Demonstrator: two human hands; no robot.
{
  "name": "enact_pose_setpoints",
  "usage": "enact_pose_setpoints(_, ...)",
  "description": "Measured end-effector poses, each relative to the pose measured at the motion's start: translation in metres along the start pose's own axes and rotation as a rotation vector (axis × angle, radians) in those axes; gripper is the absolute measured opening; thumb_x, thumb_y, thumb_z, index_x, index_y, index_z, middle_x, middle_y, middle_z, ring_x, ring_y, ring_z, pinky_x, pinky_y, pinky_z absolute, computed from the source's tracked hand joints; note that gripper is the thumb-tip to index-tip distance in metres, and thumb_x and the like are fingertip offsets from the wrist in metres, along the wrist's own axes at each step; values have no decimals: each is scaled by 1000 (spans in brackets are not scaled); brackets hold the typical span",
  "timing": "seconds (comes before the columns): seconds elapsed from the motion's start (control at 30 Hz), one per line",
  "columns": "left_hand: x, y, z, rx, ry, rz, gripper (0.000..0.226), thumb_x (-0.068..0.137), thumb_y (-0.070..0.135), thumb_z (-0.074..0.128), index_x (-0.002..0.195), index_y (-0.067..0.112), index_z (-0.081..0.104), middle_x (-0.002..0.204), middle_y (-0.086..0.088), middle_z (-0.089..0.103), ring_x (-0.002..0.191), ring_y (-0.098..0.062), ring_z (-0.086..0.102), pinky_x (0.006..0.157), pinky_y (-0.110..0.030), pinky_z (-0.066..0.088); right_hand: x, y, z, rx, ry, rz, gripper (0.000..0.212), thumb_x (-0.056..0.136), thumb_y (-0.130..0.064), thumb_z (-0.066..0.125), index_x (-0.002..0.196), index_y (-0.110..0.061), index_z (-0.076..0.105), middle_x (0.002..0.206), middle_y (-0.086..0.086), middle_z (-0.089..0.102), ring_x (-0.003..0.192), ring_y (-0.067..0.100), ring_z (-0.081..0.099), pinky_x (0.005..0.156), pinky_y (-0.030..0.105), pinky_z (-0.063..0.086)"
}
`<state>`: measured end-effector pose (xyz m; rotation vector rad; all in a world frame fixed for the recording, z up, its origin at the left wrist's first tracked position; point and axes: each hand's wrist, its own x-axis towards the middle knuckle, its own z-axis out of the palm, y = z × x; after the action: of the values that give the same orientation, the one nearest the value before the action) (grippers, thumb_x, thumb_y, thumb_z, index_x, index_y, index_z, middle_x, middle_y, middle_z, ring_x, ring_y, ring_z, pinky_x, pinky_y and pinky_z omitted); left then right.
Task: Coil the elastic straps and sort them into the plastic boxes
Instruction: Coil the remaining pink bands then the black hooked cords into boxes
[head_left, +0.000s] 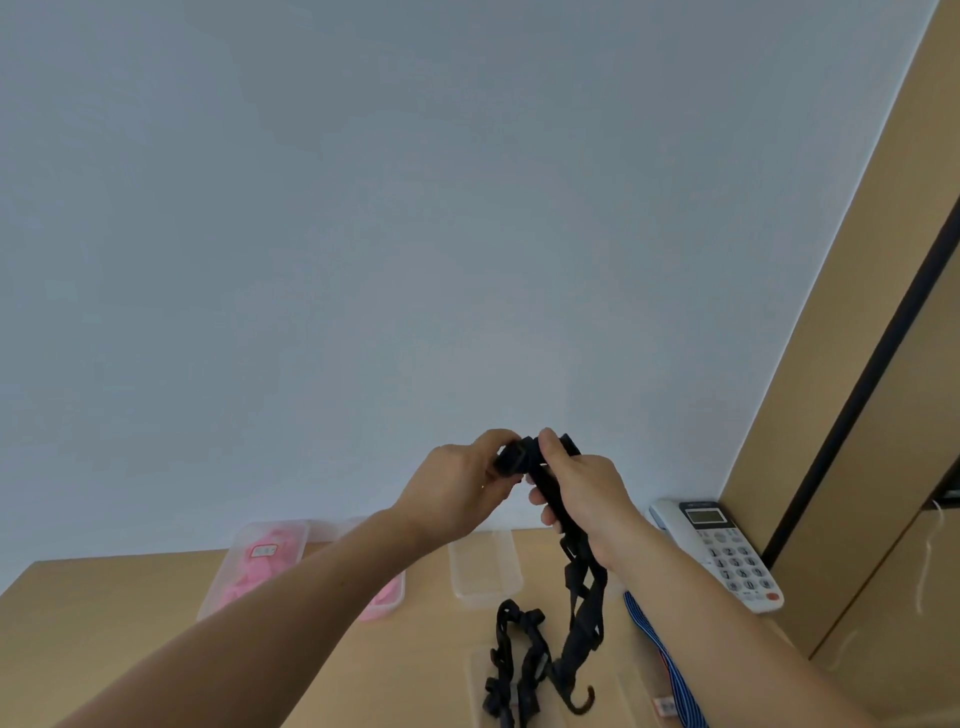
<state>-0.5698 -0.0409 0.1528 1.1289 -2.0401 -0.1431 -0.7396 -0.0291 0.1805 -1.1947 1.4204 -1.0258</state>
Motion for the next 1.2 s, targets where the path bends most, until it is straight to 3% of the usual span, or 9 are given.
enact_pose_setpoints(0.13, -3, -11, 1, 220, 116, 388, 44, 82, 3, 67, 119, 18, 47, 66, -3, 65, 53, -25, 59, 44, -35, 50, 1, 1, -6, 38, -103, 96, 61, 91, -62, 49, 94, -7, 75, 69, 2, 71, 55, 15, 63, 60, 29, 51)
enact_pose_setpoints(0.27, -1, -25, 0, 436, 201, 607, 42, 83, -2, 50, 122, 14, 45, 72, -3, 64, 57, -24, 58, 45, -31, 48, 2, 5, -2, 169, -103, 124, 47, 94, -47, 56, 99, -4, 74, 65, 1, 66, 52, 11, 56, 61, 28, 45)
enact_pose_setpoints(0.33, 0, -22, 3, 309, 157, 427, 48, 85, 2, 47, 130, 19, 46, 89, -2, 68, 67, -21, 62, 53, -31, 52, 3, 6, 1, 315, -65, 127, 37, 93, -38, 61, 97, -3, 72, 63, 1, 62, 49, 11, 50, 57, 28, 42)
enact_pose_setpoints(0.47, 7, -5, -9, -664, -209, -466, 58, 81, 24, 55, 139, 25, 44, 115, 0, 68, 84, -12, 71, 67, -26, 54, 4, 9, -1, 357, -26, 17, 30, 95, -34, 59, 91, -5, 68, 64, 2, 63, 51, 12, 48, 59, 32, 40)
enact_pose_setpoints(0.6, 14, 8, -19, -945, -387, -568, 38, 94, 39, 51, 108, 9, 69, 106, -10, 73, 87, -23, 70, 66, -29, 50, 0, 12, 3, 248, -72, -98, 34, 96, -39, 57, 87, -9, 71, 69, 11, 63, 55, 16, 50, 57, 35, 41)
enact_pose_setpoints(0.8, 14, 12, -19, -796, -222, -479, 24, 95, 18, 64, 109, 2, 52, 92, -15, 75, 87, -27, 74, 65, -27, 54, -2, 9, -3, 238, -159, -64, 31, 96, -45, 56, 88, -22, 75, 84, 6, 73, 62, 18, 60, 61, 34, 49)
enact_pose_setpoints(0.97, 9, 11, -16, -448, -98, -304, 18, 92, 20, 67, 103, 24, 53, 86, 3, 72, 77, -10, 70, 69, -23, 54, -4, 5, -7, 128, -224, 85, 47, 95, -52, 53, 100, -9, 71, 72, 9, 69, 55, 17, 56, 46, 27, 41)
enact_pose_setpoints(1.07, 4, 6, -16, -253, -15, -102, 17, 92, 19, 66, 100, 28, 54, 83, 11, 64, 72, -6, 59, 67, -19, 48, -5, 4, -10, 314, -276, 102, 42, 94, -45, 56, 103, -7, 70, 71, 9, 63, 56, 16, 53, 45, 24, 37)
enact_pose_setpoints(1.2, 2, 5, -6, 178, 144, 341, 13, 85, 0, 71, 97, 3, 65, 97, -8, 69, 76, -23, 64, 64, -36, 56, -7, 0, -3, 406, -198, 118, 57, 92, -57, 56, 103, -3, 73, 69, 10, 63, 53, 17, 53, 43, 25, 38)
